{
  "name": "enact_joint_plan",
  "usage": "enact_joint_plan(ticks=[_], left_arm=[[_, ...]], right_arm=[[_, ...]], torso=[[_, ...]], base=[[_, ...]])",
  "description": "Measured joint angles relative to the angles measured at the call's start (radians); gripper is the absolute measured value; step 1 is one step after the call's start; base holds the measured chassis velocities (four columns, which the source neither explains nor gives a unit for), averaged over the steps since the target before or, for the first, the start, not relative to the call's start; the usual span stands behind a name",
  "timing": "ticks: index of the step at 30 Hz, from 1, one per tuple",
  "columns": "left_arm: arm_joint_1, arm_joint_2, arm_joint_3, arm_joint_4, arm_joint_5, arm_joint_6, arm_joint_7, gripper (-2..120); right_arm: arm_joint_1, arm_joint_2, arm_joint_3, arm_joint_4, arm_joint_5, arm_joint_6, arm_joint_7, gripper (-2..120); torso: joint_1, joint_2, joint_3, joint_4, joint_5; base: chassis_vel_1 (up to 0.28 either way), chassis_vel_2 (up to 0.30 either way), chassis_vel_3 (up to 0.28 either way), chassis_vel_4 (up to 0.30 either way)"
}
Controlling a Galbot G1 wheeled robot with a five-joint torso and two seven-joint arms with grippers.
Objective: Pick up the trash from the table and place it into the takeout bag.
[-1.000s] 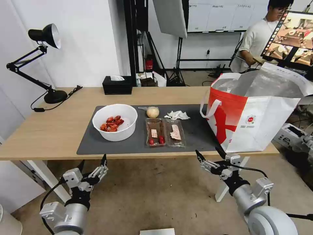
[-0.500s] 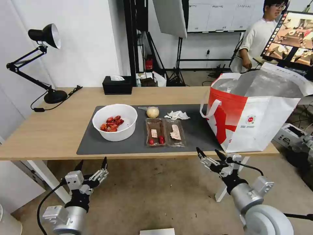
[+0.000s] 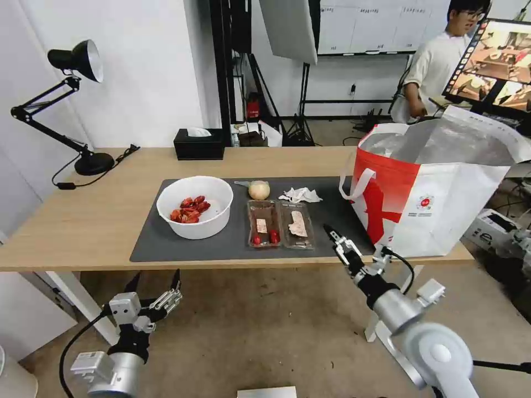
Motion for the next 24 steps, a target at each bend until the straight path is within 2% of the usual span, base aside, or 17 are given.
enact_joint_plan(ticks=[3,6,7,11,24], left_arm=[[0.000,0.003,-0.003,0.003,0.000,0.000,0.000,100],[0.003,0.003,-0.006,0.003,-0.002,0.003,0.000,100],[0.003,0.003,-0.006,0.003,-0.002,0.003,0.000,100],[0.003,0.000,-0.007,0.014,-0.002,0.005,-0.002,100],[0.002,-0.016,-0.010,0.035,-0.002,0.021,-0.015,100]], right_arm=[[0.030,0.007,-0.036,-0.016,0.001,0.007,0.043,100],[0.084,0.027,-0.094,-0.040,0.023,0.009,0.142,100],[0.084,0.027,-0.094,-0.040,0.023,0.009,0.142,100],[0.144,0.061,-0.144,-0.076,0.043,-0.004,0.249,100],[0.240,0.150,-0.197,-0.141,0.033,0.001,0.319,100]], torso=[[0.000,0.000,0.000,0.0000,-0.0001],[0.000,0.000,0.000,0.0001,-0.0001],[0.000,0.000,0.000,0.0001,-0.0001],[0.000,0.000,0.000,0.0001,-0.0002],[0.000,0.000,0.000,0.0001,0.0000]], base=[[0.000,0.000,0.000,0.000],[0.000,0.000,0.000,0.000],[0.000,0.000,0.000,0.000],[0.000,0.000,0.000,0.000],[0.000,0.000,0.000,0.000]])
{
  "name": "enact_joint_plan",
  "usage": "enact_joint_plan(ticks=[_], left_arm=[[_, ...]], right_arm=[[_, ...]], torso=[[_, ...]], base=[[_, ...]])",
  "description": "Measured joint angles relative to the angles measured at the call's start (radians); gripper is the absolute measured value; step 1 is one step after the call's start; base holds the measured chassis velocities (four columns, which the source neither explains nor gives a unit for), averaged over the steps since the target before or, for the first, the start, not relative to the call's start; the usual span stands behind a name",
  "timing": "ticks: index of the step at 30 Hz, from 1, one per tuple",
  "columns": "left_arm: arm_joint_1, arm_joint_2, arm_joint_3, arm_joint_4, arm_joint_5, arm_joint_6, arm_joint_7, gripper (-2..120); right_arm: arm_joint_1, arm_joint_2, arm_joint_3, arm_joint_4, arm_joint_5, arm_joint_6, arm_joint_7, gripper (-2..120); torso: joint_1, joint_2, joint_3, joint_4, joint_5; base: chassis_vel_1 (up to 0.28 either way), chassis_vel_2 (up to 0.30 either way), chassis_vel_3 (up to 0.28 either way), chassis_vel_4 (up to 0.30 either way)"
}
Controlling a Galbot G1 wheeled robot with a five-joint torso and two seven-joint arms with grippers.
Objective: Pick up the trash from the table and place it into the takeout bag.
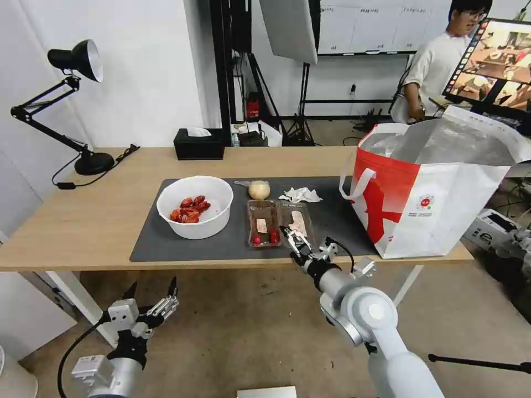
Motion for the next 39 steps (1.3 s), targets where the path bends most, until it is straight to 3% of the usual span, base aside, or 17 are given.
enact_joint_plan(ticks=[8,28,39], left_arm=[[0.009,0.009,-0.013,0.002,-0.002,0.001,-0.002,100],[0.009,0.017,-0.008,0.007,-0.003,0.005,0.004,100],[0.008,0.020,-0.007,0.012,-0.005,0.001,0.004,100]], right_arm=[[0.002,0.032,-0.012,0.001,-0.023,0.004,0.053,100],[0.006,0.075,0.013,-0.025,-0.044,0.003,0.066,100],[-0.001,0.065,0.049,-0.016,-0.048,0.005,0.073,100]], torso=[[0.000,0.000,0.000,0.0000,0.0000],[0.000,0.000,0.000,0.0002,0.0001],[0.000,0.000,0.000,0.0002,0.0002]], base=[[0.000,0.000,0.000,0.000],[0.000,0.000,0.000,0.000],[0.000,0.000,0.000,0.000]])
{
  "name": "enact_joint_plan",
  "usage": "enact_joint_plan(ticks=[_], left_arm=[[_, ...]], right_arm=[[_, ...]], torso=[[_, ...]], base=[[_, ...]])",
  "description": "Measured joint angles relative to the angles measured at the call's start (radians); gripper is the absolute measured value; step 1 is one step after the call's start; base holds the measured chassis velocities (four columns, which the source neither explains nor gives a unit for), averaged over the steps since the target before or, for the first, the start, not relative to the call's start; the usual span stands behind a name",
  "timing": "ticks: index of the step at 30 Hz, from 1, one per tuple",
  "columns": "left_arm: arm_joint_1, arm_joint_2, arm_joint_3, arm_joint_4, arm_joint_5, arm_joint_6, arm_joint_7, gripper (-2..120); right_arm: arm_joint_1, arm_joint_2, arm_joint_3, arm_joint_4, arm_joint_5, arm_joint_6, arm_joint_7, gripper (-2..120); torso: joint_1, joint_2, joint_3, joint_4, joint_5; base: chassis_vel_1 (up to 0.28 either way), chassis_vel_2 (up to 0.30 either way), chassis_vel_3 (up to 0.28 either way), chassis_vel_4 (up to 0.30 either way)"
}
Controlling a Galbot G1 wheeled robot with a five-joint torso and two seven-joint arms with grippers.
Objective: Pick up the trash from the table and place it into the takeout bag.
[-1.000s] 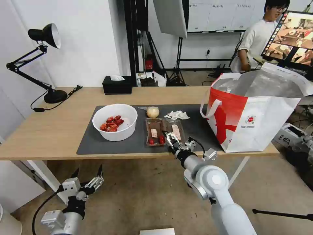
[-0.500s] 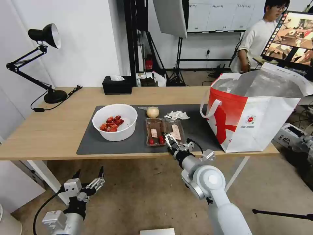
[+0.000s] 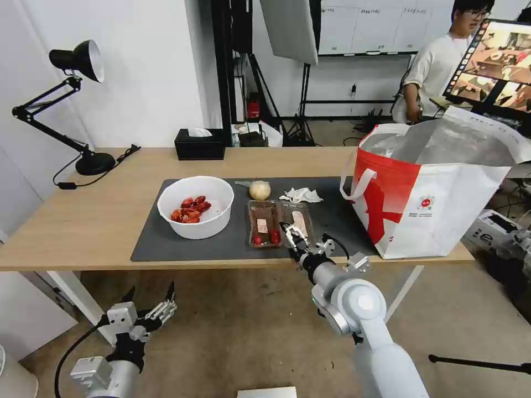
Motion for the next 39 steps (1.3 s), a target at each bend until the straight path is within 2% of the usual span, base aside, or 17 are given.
enact_joint_plan(ticks=[25,39], left_arm=[[0.002,0.000,0.004,0.002,-0.001,-0.013,0.001,100],[-0.002,-0.002,0.004,0.002,0.004,-0.017,0.010,100]], right_arm=[[0.039,-0.068,0.020,0.019,-0.065,0.003,-0.125,100],[0.107,-0.086,-0.042,-0.024,-0.063,-0.019,-0.249,100]], torso=[[0.000,0.000,0.000,-0.0002,0.0000],[0.000,0.000,0.000,-0.0002,-0.0001]], base=[[0.000,0.000,0.000,0.000],[0.000,0.000,0.000,0.000]])
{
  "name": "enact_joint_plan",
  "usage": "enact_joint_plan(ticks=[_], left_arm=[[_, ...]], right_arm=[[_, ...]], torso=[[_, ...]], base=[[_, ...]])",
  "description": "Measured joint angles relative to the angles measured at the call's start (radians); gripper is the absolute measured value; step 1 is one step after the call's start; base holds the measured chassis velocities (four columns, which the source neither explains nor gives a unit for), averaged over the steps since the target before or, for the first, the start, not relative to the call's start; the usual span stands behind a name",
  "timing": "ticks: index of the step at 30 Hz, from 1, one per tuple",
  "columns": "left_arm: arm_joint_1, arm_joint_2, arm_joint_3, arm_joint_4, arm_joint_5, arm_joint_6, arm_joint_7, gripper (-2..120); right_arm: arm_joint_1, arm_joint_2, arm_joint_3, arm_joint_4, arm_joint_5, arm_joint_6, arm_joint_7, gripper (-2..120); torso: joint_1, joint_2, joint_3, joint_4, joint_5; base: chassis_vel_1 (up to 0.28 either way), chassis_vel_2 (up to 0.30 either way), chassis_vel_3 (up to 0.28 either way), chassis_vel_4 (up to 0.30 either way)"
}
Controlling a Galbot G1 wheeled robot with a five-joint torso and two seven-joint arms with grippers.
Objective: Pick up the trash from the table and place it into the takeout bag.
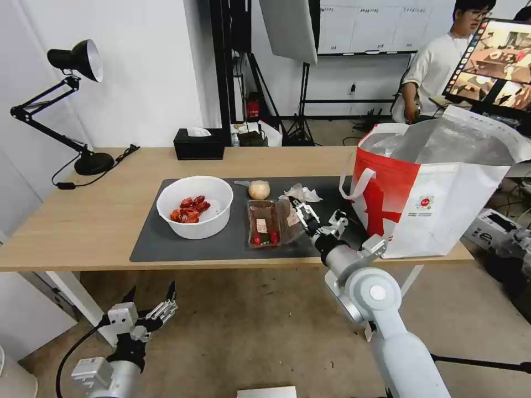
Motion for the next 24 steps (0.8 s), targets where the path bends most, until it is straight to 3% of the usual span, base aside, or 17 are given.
enact_joint_plan(ticks=[5,10,24], left_arm=[[-0.001,-0.001,-0.005,0.004,0.003,-0.002,0.006,100],[-0.002,-0.001,-0.011,0.006,0.003,-0.002,0.006,100],[-0.013,0.005,-0.010,0.017,-0.001,-0.003,0.006,100]], right_arm=[[0.074,0.006,-0.067,-0.076,0.013,-0.047,0.005,100],[0.128,0.030,-0.122,-0.146,0.019,-0.072,0.080,100],[0.133,0.034,-0.129,-0.140,0.016,-0.041,0.094,100]], torso=[[0.000,0.000,0.000,0.0001,-0.0002],[0.000,0.000,0.000,0.0002,-0.0001],[0.000,0.000,0.000,0.0001,0.0000]], base=[[0.000,0.000,0.000,0.000],[0.000,0.000,0.000,0.000],[0.000,0.000,0.000,0.000]])
